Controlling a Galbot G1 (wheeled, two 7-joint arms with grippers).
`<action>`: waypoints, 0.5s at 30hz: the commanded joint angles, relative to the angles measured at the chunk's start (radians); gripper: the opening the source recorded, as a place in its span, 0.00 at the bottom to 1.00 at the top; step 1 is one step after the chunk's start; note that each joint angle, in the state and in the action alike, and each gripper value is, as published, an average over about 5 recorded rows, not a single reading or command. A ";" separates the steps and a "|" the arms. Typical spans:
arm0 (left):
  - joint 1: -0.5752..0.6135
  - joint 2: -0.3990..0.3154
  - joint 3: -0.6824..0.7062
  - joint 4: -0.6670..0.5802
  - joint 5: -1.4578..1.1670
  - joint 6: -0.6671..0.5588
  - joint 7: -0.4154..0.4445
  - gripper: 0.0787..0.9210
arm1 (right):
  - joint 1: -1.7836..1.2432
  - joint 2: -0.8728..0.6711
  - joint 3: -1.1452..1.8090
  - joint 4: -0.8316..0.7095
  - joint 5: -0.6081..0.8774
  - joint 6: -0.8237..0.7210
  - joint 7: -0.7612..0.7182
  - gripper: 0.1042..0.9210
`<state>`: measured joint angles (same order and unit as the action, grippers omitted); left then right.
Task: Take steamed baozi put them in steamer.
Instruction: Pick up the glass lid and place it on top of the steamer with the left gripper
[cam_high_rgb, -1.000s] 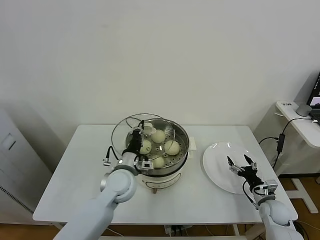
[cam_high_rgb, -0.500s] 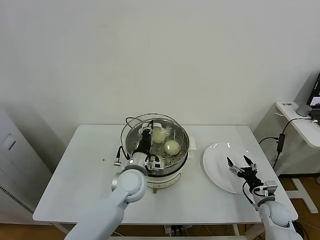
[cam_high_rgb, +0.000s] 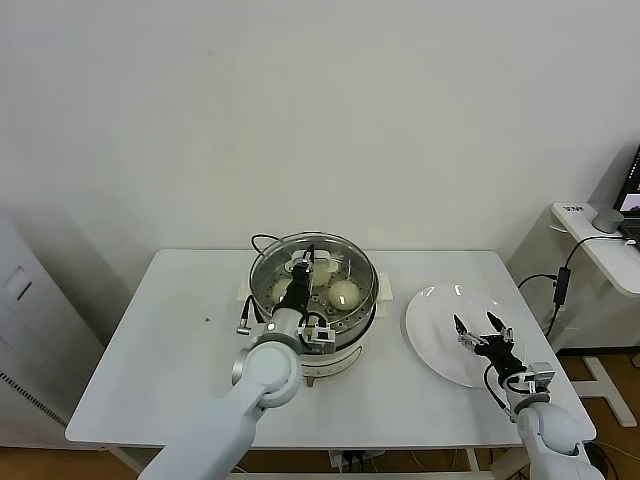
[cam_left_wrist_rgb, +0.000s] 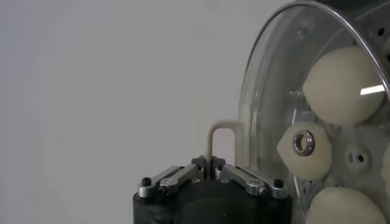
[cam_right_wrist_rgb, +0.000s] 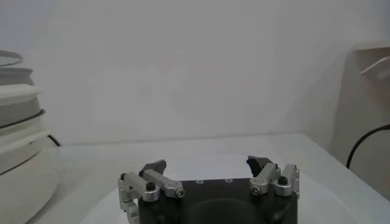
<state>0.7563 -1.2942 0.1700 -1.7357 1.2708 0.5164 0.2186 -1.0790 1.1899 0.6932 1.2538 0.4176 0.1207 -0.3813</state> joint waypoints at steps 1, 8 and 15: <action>0.006 -0.009 0.004 0.006 0.005 -0.003 -0.002 0.04 | 0.000 0.002 0.002 -0.006 -0.001 0.001 -0.002 0.88; 0.015 -0.013 0.005 0.011 0.010 -0.006 -0.006 0.04 | -0.001 0.001 0.004 -0.008 -0.001 0.002 -0.004 0.88; 0.014 -0.016 0.004 0.024 0.008 -0.008 -0.015 0.04 | -0.002 -0.001 0.006 -0.008 -0.001 0.002 -0.005 0.88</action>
<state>0.7703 -1.3085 0.1739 -1.7192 1.2788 0.5099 0.2080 -1.0797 1.1899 0.6977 1.2453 0.4163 0.1220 -0.3855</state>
